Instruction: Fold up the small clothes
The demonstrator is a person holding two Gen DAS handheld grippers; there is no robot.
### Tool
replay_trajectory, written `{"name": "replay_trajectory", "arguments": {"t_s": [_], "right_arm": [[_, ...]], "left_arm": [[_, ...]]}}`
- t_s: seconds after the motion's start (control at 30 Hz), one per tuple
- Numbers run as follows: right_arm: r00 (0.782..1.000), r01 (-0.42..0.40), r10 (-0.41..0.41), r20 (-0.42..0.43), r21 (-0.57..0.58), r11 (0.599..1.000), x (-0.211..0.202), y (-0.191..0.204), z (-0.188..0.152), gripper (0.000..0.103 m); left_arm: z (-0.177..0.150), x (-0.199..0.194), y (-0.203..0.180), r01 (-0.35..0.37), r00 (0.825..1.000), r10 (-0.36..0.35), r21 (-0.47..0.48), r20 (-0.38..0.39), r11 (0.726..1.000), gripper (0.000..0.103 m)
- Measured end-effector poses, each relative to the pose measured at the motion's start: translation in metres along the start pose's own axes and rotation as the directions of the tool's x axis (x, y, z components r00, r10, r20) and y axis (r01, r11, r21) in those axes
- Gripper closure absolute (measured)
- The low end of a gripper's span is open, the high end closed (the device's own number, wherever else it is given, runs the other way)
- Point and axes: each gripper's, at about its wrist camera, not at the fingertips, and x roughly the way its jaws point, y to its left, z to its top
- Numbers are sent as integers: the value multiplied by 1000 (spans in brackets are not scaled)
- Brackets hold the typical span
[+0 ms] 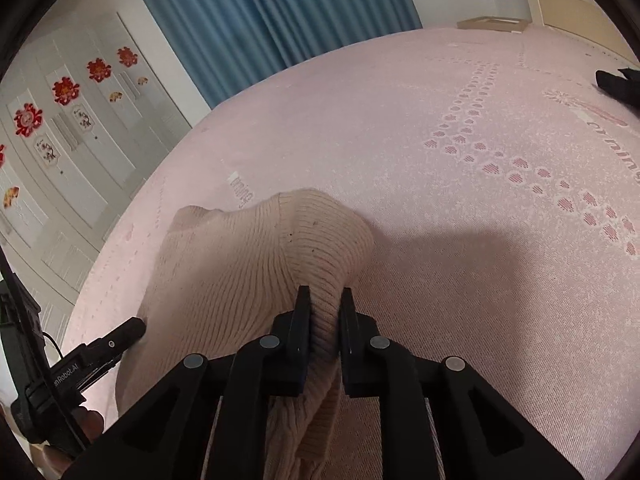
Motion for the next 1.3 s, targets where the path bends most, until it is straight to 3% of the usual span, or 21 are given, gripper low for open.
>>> {"name": "replay_trajectory", "arguments": {"t_s": [0.2,0.3,0.47,0.6,0.77,0.9,1.1,1.3], "right_arm": [[999,-35,35,4,41,999,-9,-9,2,76],[998,-57,56,7,51,997,-19,-10,-1,75],[998,-44,46,33,-44,998,-46,0,-13,72],[996,-64,67,60,-60,996,-67,9,-22,67],[997,-69,72,28,-89,994,-79,26,-45,67],[999,-38,38,3,-96,995,-93,28,-73,67],[1000,-9,7,-16,-116,993,-116,17,-102,67],[997,-78,79,6,-78,994,-111,15,-92,67]], "left_arm": [[-5,-7,-3,-16,1000,15,21,9,1000,45],[-8,-15,-5,-32,999,30,52,23,998,45],[-23,-37,-6,-50,998,46,118,37,992,45],[-41,-58,3,-36,999,34,104,21,994,47],[-85,-79,13,-11,999,16,95,-48,995,47],[-109,-96,5,-33,999,40,176,-36,984,47],[-118,-87,-6,-60,995,76,246,-58,967,48],[-114,-73,-16,-35,996,51,218,-69,975,48]]}}
